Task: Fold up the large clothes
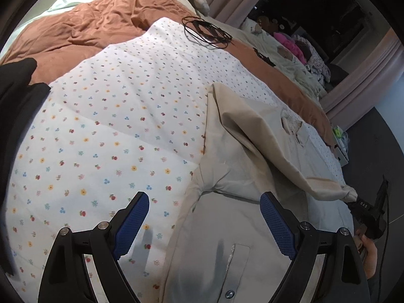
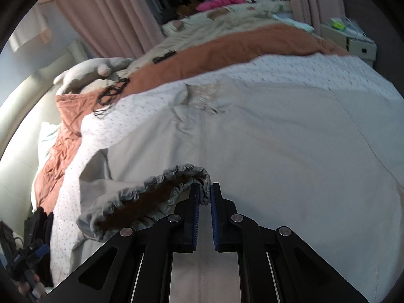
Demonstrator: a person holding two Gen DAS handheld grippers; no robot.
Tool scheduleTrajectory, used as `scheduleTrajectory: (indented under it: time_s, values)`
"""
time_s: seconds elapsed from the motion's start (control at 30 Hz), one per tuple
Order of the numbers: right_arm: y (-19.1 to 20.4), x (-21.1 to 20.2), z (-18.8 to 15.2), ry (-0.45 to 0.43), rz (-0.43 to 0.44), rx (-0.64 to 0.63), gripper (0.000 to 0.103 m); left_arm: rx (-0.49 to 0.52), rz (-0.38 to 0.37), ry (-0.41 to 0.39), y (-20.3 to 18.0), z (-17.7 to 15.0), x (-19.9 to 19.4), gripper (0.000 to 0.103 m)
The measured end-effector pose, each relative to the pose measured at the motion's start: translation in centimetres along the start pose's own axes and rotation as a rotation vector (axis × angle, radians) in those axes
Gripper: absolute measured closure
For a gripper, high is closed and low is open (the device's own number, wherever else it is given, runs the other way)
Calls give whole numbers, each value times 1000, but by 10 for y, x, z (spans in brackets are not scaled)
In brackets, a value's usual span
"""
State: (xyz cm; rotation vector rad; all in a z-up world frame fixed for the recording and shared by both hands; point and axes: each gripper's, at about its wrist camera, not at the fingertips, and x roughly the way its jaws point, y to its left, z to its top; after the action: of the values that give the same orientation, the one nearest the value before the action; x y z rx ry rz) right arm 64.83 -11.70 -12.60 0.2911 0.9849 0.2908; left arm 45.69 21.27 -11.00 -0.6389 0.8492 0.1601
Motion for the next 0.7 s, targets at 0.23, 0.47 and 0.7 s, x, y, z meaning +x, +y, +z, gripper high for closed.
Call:
scheduleTrajectory:
  time_s: [0.23, 0.47, 0.7]
  values:
    - [-32, -5, -22, 15, -40, 32, 57, 70, 35, 35, -17, 5, 24, 13]
    - [0, -21, -60, 57, 11, -168, 24, 90, 58, 65, -15, 2, 42, 14]
    - [44, 1, -98, 155, -7, -416, 24, 79, 79, 114, -5, -5, 59, 33]
